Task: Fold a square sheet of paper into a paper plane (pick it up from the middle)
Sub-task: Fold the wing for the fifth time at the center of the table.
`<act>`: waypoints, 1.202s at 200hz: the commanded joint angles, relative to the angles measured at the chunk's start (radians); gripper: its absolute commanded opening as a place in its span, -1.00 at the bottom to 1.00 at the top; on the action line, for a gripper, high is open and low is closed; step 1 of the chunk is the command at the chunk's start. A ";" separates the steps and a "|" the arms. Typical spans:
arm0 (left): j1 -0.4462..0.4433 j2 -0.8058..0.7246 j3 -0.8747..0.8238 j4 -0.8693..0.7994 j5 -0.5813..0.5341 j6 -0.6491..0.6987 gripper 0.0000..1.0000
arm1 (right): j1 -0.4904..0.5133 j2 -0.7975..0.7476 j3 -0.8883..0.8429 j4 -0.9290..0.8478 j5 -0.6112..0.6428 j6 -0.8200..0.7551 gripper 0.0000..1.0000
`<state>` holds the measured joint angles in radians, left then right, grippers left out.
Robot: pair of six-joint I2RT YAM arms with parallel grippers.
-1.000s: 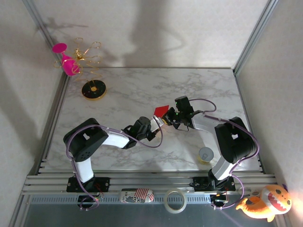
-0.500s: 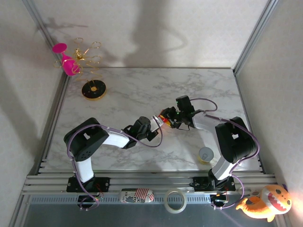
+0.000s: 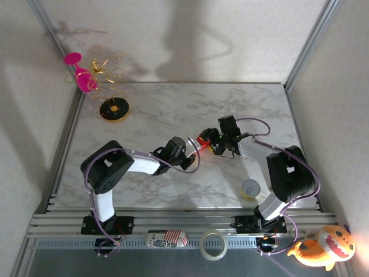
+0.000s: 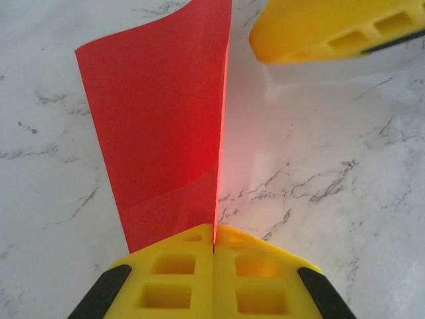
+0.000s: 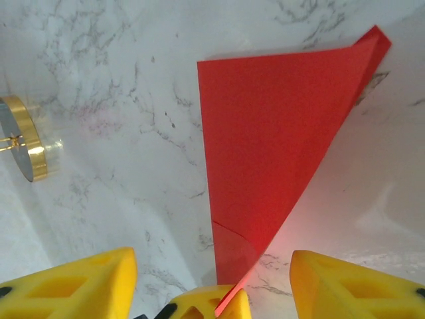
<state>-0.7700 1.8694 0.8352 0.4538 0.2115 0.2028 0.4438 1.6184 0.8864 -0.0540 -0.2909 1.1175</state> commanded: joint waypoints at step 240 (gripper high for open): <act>0.146 0.123 0.079 0.049 0.486 -0.893 -1.00 | -0.064 -0.025 -0.151 0.125 -0.057 -0.506 0.25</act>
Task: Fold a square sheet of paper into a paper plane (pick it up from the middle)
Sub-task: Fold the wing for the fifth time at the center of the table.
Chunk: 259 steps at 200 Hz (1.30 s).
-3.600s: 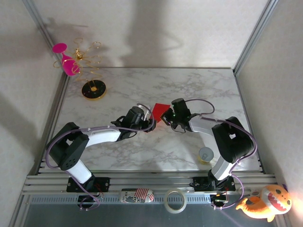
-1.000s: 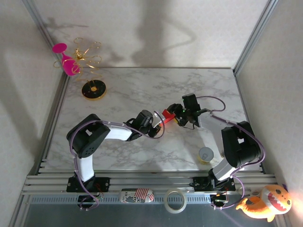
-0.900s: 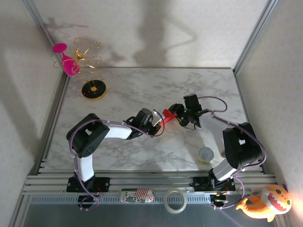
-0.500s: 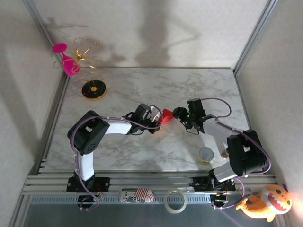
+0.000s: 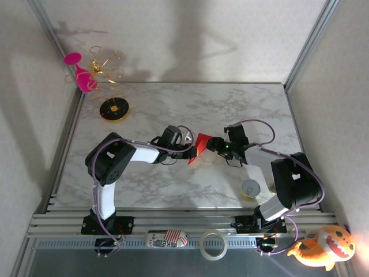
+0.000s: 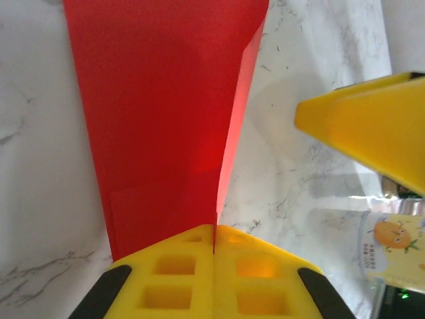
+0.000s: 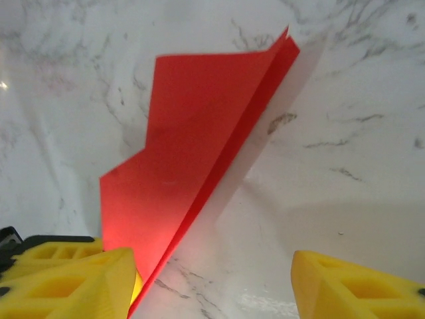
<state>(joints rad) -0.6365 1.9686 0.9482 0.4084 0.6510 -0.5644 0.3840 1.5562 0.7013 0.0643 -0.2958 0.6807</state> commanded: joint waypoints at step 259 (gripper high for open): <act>0.035 0.031 -0.115 0.203 0.048 -0.243 -0.79 | 0.103 0.359 0.284 -0.203 0.164 -0.110 0.23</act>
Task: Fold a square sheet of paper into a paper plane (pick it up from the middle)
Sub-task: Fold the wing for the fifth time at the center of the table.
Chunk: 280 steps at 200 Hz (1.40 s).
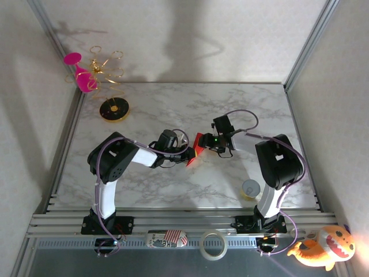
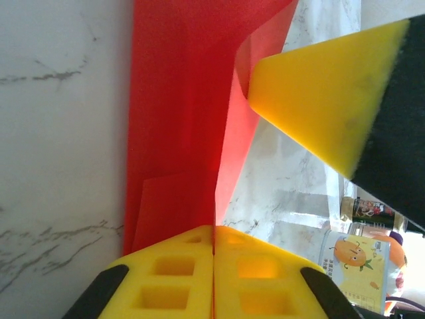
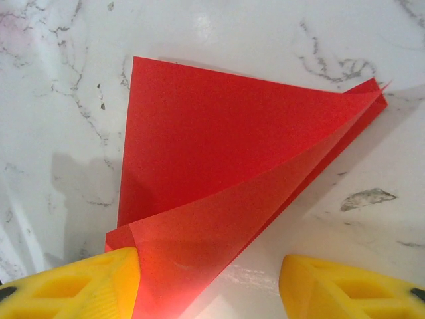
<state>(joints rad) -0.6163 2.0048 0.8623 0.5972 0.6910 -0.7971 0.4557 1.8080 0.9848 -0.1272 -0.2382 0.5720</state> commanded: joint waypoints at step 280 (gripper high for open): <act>0.039 -0.036 -0.099 0.111 0.005 -0.137 -0.80 | 0.042 -0.026 -0.052 0.061 -0.063 -0.056 0.39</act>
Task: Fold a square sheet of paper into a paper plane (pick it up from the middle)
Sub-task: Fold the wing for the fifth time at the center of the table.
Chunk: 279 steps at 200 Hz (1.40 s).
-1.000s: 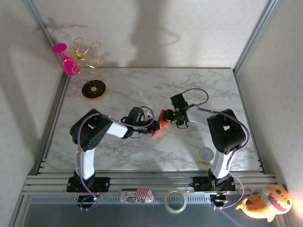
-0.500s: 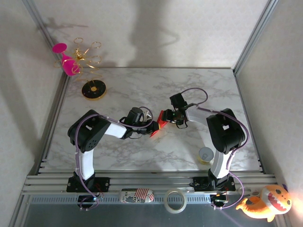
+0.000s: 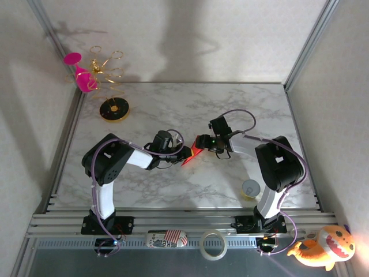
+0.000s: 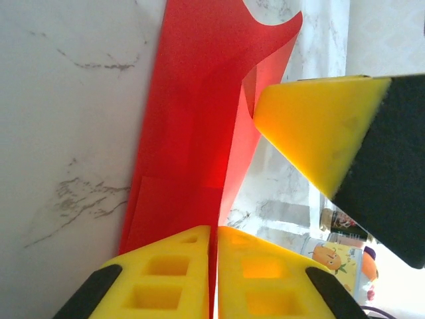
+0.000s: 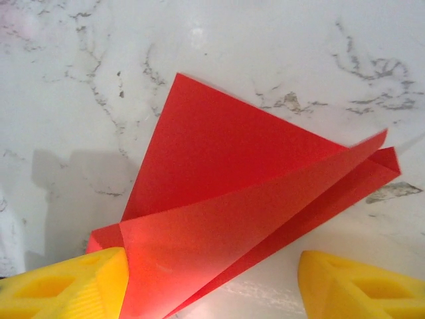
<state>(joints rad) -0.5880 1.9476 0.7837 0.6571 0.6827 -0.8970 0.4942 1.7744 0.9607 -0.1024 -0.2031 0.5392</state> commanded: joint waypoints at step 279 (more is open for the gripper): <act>0.036 -0.067 -0.036 -0.048 0.020 0.063 -0.34 | 0.052 0.256 0.088 -0.149 0.073 -0.102 0.38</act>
<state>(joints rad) -0.5694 1.9194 0.7506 0.6567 0.7113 -0.8803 0.5243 1.8767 1.0985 -0.2806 -0.1223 0.4339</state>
